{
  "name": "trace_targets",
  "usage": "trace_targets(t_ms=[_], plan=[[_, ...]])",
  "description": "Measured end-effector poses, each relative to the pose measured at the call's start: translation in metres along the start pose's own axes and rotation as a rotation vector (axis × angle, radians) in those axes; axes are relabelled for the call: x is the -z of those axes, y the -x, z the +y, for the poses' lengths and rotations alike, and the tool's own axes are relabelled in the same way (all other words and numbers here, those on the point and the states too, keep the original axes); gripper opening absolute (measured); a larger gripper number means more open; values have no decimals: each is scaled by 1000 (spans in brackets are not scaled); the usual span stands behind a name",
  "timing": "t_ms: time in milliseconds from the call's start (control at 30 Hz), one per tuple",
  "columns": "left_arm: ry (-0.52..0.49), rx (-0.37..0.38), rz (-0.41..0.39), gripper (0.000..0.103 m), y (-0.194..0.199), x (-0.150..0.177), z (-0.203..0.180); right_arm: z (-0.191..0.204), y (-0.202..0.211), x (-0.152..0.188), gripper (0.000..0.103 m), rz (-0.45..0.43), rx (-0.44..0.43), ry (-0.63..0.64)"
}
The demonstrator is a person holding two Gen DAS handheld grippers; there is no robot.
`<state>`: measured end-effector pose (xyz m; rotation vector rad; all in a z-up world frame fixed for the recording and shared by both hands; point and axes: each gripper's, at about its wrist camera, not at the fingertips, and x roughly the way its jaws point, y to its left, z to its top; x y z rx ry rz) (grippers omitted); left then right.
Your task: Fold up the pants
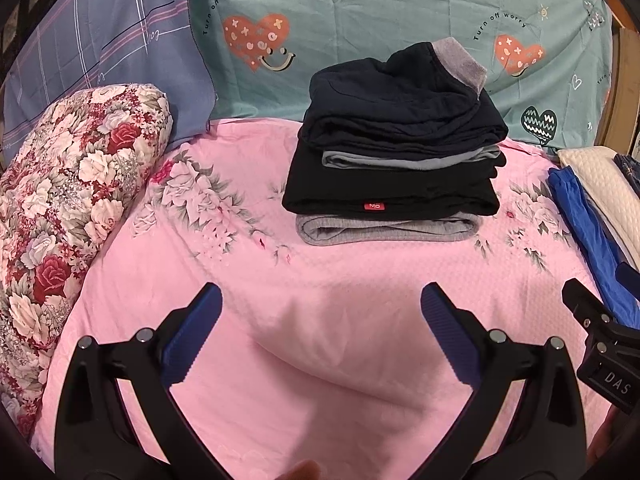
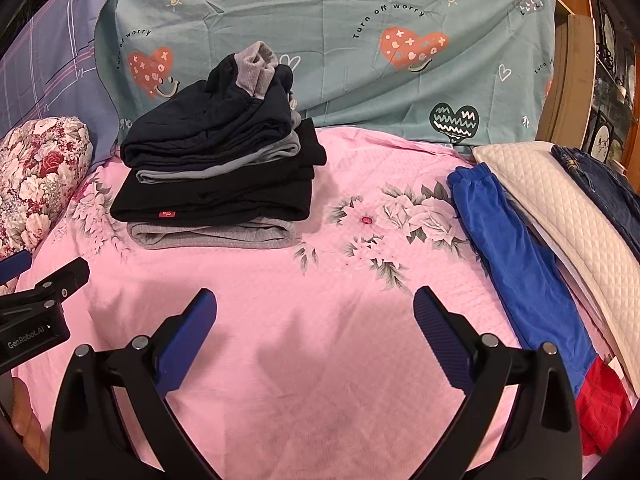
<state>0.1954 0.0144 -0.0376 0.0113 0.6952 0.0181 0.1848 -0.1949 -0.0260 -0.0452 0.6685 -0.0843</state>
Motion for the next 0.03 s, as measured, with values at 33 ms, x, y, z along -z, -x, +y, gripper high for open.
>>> trace_targets(t_ms=[33], plan=[[5,2,2,101,0,0,1,0,0,0,99,0,0,0]])
